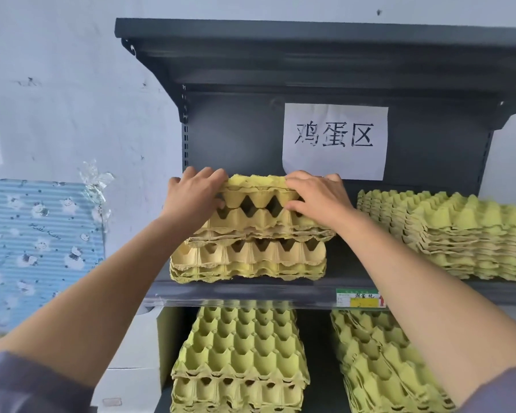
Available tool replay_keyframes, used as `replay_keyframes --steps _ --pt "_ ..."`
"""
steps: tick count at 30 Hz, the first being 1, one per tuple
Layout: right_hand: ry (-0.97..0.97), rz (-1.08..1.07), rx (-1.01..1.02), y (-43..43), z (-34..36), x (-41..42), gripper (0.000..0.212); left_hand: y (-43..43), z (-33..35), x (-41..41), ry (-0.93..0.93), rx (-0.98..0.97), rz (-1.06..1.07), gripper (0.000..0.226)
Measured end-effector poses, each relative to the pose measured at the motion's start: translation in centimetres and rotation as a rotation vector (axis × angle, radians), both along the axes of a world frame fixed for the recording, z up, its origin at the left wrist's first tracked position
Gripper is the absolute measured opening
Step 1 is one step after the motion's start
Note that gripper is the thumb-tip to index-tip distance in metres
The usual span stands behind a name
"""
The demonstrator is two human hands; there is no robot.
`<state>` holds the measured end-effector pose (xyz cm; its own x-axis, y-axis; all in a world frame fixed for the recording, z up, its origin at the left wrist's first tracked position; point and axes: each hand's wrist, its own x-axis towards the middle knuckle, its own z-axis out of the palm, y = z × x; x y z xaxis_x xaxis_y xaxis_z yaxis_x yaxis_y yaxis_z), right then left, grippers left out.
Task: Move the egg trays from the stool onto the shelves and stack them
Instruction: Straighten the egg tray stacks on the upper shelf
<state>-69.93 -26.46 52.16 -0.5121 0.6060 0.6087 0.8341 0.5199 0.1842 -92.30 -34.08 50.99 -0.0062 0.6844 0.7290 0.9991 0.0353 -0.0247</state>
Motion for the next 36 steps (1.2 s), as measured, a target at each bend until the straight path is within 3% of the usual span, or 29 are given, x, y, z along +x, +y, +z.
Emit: replay_keyframes --steps 7,20,27,36 --pt "0.084 0.017 0.091 -0.3 1.1 -0.1 0.03 0.3 1.1 -0.2 0.06 0.114 -0.008 0.027" --pt "-0.083 0.089 -0.077 0.6 -0.6 -1.7 0.029 0.2 -1.5 -2.9 -0.042 -0.12 -0.033 0.034" --pt "-0.092 0.115 -0.109 0.7 -0.3 -1.1 0.031 -0.3 -1.1 -2.4 -0.048 -0.112 -0.066 0.041" --pt "0.057 0.15 -0.001 0.5 -1.2 -1.4 0.022 -0.7 -0.9 -2.1 0.01 -0.02 -0.022 0.037"
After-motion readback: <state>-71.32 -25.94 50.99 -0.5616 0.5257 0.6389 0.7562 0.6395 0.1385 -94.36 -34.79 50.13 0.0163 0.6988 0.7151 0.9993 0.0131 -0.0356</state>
